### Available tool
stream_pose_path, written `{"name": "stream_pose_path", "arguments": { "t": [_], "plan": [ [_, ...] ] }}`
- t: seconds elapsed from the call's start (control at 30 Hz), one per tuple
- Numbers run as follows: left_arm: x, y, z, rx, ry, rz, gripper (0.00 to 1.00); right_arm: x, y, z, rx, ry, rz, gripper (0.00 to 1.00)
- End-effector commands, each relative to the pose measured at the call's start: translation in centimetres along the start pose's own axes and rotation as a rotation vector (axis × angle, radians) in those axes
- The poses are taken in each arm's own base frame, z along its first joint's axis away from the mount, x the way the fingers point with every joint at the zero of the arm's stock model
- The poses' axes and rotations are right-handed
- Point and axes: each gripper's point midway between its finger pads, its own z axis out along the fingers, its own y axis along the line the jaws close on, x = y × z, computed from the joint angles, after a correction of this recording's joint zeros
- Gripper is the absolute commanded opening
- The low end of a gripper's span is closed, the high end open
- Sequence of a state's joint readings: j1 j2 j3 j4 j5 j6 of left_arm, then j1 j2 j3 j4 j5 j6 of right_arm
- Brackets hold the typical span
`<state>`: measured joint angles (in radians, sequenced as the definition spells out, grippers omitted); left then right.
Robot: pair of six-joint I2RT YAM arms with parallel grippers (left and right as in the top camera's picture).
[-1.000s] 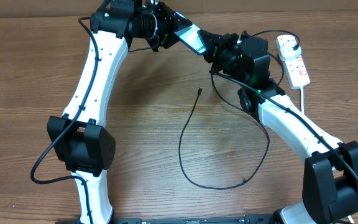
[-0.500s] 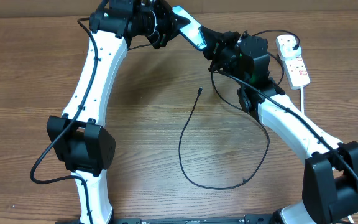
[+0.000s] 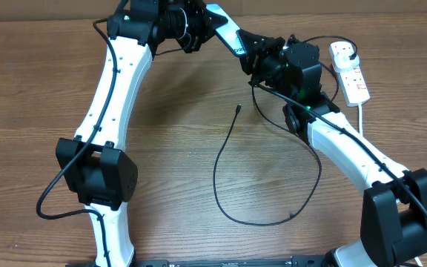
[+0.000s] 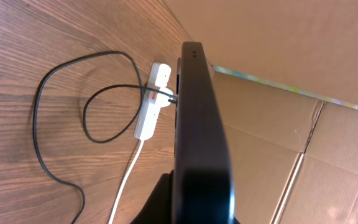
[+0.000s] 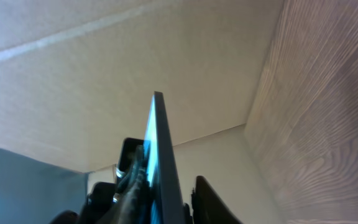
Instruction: Plug charger to phone and switch on socket
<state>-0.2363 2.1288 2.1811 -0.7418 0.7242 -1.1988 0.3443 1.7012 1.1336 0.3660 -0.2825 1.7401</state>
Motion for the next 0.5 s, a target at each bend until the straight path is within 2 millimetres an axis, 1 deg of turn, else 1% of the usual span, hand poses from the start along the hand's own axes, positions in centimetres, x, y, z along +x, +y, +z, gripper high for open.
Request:
{"name": "stream_pose_path", "arguments": {
  "t": [0.0, 0.03, 0.07, 0.17, 0.2, 0.23, 0.37, 0.47],
  "plan": [
    [0.2, -1.7, -0.4, 0.04, -0.012, 0.042, 0.04, 3.1, -0.1, 0.0, 0.012, 0.106, -0.089, 0.36],
    [0.2, -1.7, -0.4, 0.04, -0.012, 0.045, 0.04, 2.9, 0.0, 0.0, 0.009, 0.104, -0.104, 0.43],
    [0.2, -1.7, -0.4, 0.041, -0.01, 0.049, 0.04, 2.7, 0.0, 0.0, 0.008, 0.098, -0.107, 0.54],
    [0.3, -1.8, -0.4, 0.047, -0.003, 0.066, 0.04, 1.7, 0.3, -0.2, 0.003, 0.082, -0.123, 0.67],
    [0.3, -1.8, -0.5, 0.05, 0.002, 0.071, 0.04, 1.3, 0.4, -0.3, 0.0, 0.075, -0.14, 0.7],
    [0.4, -1.9, -0.7, 0.06, 0.02, 0.094, 0.04, 0.6, 0.6, -0.5, -0.002, 0.07, -0.18, 0.77],
    [0.3, -2.0, -1.5, 0.087, 0.056, 0.137, 0.04, -1.3, 0.4, -1.0, 0.018, 0.054, -0.265, 0.9],
    [0.1, -2.1, -2.4, 0.116, 0.089, 0.152, 0.04, -2.8, -0.1, -1.5, 0.048, 0.039, -0.321, 0.96]
  ]
}}
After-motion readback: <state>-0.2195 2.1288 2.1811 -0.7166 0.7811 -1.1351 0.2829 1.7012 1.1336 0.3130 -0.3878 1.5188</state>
